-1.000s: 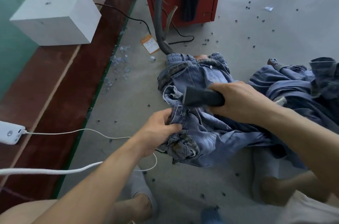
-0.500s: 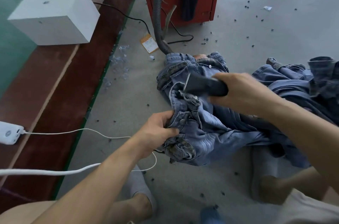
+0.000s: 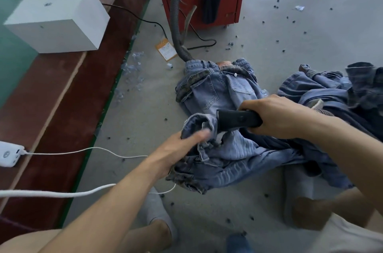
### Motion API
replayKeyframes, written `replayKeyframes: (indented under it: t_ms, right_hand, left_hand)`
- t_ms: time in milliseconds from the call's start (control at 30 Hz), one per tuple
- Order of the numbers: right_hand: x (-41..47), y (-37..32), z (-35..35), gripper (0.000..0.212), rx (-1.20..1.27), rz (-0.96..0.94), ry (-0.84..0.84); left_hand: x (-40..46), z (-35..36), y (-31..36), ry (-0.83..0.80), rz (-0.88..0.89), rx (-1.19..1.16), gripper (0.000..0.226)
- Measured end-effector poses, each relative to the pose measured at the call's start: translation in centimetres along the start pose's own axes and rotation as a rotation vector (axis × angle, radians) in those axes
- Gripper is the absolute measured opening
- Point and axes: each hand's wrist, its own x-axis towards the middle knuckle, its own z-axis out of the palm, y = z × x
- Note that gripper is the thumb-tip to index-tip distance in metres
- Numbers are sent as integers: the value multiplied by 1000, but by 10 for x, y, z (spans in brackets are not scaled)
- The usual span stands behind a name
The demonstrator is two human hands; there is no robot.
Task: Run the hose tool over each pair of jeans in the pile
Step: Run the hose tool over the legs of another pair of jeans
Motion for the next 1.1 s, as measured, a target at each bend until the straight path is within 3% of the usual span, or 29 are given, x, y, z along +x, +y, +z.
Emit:
replayKeyframes:
  t_ms: [133,267,600,800,933,1100]
  right_hand:
    - [-7,2,0,35,-3,-20,-4]
    - [-13,2,-1,38,32,-18,16]
    - [-18,-39,16,33,-90,-97,-79]
    - [-16,-44,11,40,29,-163,94]
    - [-21,-31,0,40,-57,-94,-6]
    - [-21,-62,24,41,-57,-225,-22]
  left_hand:
    - [4,9,-1,261,24,-70,12]
    - [10,4,0,426,-54,-341,23]
    - [11,9,1,66,-119,-774,48]
    - [12,5,1,49,-150,-828,51]
    - [14,7,3,10,-123,-873,54]
    - [14,15,6,-65,-114,-884,58]
